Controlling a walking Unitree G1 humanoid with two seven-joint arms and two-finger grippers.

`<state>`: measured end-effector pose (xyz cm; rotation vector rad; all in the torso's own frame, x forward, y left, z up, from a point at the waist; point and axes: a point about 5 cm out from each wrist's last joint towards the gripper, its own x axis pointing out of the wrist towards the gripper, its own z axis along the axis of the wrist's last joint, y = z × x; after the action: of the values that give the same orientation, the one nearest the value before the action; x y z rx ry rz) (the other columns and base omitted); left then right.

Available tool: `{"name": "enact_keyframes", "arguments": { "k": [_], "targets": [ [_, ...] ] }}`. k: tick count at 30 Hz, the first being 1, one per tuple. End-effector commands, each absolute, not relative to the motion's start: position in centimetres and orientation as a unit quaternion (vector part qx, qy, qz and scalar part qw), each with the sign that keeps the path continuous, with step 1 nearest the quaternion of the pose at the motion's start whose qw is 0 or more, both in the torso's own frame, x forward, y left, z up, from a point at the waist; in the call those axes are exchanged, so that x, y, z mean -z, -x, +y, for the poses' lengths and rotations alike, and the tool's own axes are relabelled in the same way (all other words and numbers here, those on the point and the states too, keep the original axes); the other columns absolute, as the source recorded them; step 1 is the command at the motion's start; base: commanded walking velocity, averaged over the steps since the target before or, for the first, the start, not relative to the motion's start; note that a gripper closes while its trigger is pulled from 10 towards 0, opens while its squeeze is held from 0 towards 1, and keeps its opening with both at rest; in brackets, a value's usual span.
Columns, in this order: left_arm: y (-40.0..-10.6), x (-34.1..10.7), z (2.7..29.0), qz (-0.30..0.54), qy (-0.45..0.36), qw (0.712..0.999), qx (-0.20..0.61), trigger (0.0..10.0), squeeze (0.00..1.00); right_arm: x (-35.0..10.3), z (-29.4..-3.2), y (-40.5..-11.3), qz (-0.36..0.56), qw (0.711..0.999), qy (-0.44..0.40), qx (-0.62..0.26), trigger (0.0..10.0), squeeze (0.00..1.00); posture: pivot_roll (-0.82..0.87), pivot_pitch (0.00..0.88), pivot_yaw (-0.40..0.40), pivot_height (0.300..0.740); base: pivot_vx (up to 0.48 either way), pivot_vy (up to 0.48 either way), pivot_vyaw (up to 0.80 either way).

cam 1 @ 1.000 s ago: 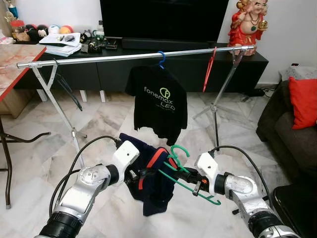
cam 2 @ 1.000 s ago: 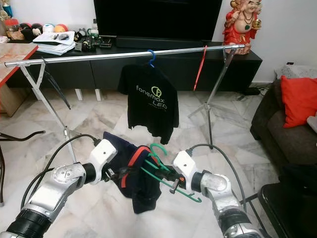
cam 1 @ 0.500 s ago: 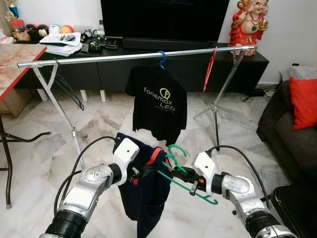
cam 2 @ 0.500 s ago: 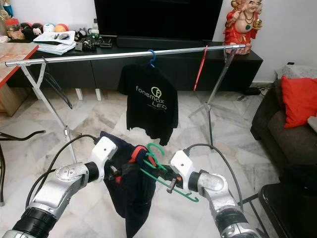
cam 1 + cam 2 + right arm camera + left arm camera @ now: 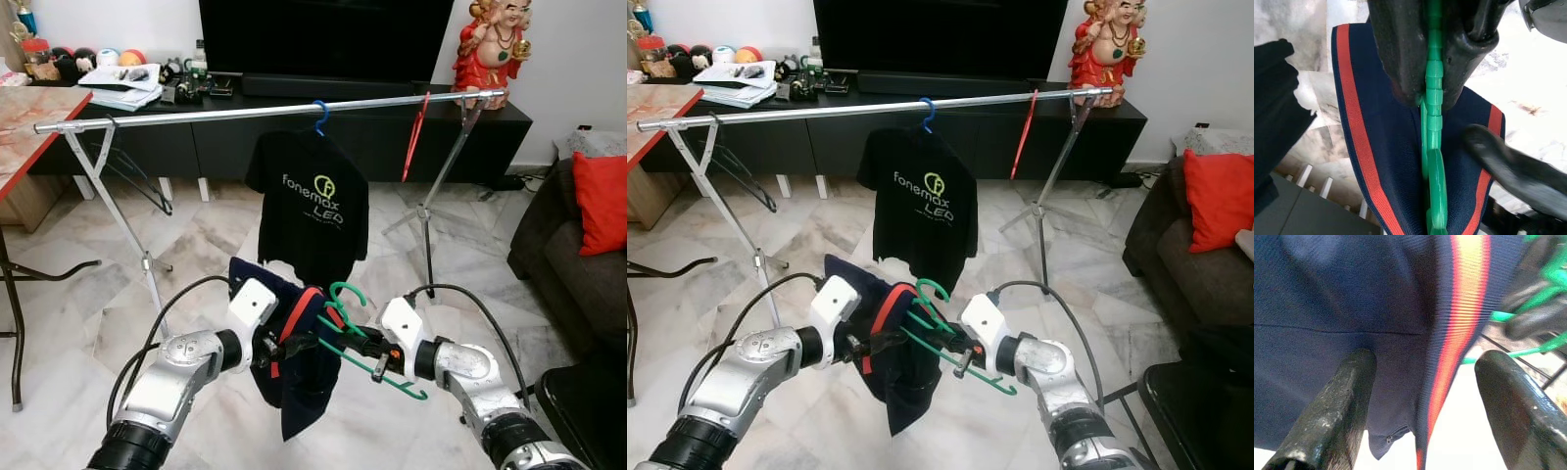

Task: Hang hanger

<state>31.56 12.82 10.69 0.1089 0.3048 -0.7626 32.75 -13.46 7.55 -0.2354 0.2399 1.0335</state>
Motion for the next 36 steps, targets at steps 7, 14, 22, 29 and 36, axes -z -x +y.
{"name": "enact_keyframes", "arguments": {
  "k": [7,14,22,29,36],
  "targets": [
    [-32.15,-10.85,12.68,0.141,-0.023,0.926,0.350,10.0,0.00,-8.83,-13.43,-33.25,0.087,0.855,0.119,-0.498,0.0,0.00,0.02,0.063,-0.083,0.740,0.000,0.000,0.00],
    [-32.37,-10.78,12.60,0.138,-0.010,0.932,0.335,0.0,0.00,-8.71,-13.27,-33.10,0.088,0.851,0.116,-0.504,0.0,0.00,0.02,0.065,-0.083,0.740,0.000,0.000,0.00],
    [-32.41,-10.73,12.51,0.136,0.000,0.933,0.332,0.0,0.00,-8.86,-13.35,-33.21,0.088,0.852,0.118,-0.503,0.0,0.00,0.02,0.065,-0.086,0.740,0.000,0.000,0.00],
    [-32.41,-10.77,12.45,0.133,0.001,0.933,0.335,0.0,0.00,-8.82,-13.42,-33.19,0.090,0.852,0.120,-0.503,0.0,0.00,0.02,0.066,-0.087,0.740,0.000,0.000,0.00],
    [-32.43,-10.92,12.36,0.127,0.002,0.932,0.340,0.0,0.00,-8.62,-13.49,-33.20,0.096,0.853,0.121,-0.498,0.0,0.00,0.02,0.069,-0.089,0.740,0.000,0.000,0.00]
  ]
}}
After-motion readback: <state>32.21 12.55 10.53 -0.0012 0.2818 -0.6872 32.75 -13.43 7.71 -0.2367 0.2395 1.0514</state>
